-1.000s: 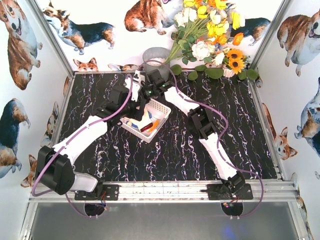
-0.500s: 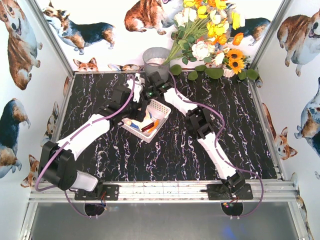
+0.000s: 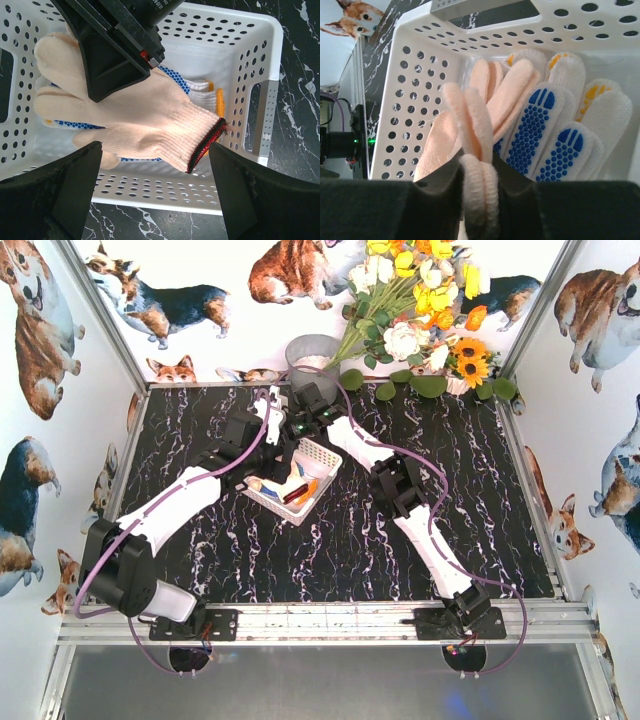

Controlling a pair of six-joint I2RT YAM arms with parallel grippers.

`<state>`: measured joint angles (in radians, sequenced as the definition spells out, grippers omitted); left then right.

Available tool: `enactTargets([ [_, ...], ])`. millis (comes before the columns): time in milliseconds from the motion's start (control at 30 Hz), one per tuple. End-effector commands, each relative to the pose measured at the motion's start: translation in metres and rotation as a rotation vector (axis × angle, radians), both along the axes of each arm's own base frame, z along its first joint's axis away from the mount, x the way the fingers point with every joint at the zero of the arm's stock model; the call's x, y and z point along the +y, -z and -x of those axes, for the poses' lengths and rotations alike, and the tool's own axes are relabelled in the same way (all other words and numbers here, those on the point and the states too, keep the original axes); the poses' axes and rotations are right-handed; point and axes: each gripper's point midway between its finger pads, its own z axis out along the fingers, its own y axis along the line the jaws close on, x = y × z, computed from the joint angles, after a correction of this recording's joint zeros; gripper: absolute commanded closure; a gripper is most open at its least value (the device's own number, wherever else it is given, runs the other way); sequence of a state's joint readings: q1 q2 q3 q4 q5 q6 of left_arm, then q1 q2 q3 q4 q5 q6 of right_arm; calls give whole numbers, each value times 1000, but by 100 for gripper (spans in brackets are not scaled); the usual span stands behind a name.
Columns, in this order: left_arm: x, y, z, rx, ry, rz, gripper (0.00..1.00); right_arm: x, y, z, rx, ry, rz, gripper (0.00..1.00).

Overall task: Put the gloves into the storage basket
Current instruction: Place the glove in the bin, then reset both arms

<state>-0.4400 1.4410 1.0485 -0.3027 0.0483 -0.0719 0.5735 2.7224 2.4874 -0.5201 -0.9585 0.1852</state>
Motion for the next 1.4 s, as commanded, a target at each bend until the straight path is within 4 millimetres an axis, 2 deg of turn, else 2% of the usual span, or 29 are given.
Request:
enactTargets([
  [0,3,-4,-6,-21,-14,13,19,2,-17,-18,-132,33,5,75],
  [200,7,-20,-6,-87,-23,24,18,-8,-40,-22,-222,53,51,49],
  [433,15,-61,0,-259,-31,70,13,-17,-76,-21,-317,84,82,26],
  [533,20,-74,4,-311,-37,75,8,-21,-99,-19,-373,108,94,23],
  [633,22,-80,5,-329,-43,74,5,-26,-114,-21,-442,148,136,22],
  [767,25,-89,8,-351,-51,81,4,-40,-129,-26,-505,228,197,21],
  [900,31,-104,12,-393,-79,103,4,-53,-157,-22,-544,311,185,20],
  [1067,47,-126,18,-449,-191,157,0,-90,-204,-8,-592,490,188,19],
  [1167,72,-125,18,-454,-337,169,0,-127,-231,10,-612,624,204,18],
  [1300,111,-108,17,-431,-499,189,0,-196,-230,43,-584,826,251,12],
  [1367,137,-91,18,-432,-584,175,0,-240,-227,59,-556,922,253,8],
])
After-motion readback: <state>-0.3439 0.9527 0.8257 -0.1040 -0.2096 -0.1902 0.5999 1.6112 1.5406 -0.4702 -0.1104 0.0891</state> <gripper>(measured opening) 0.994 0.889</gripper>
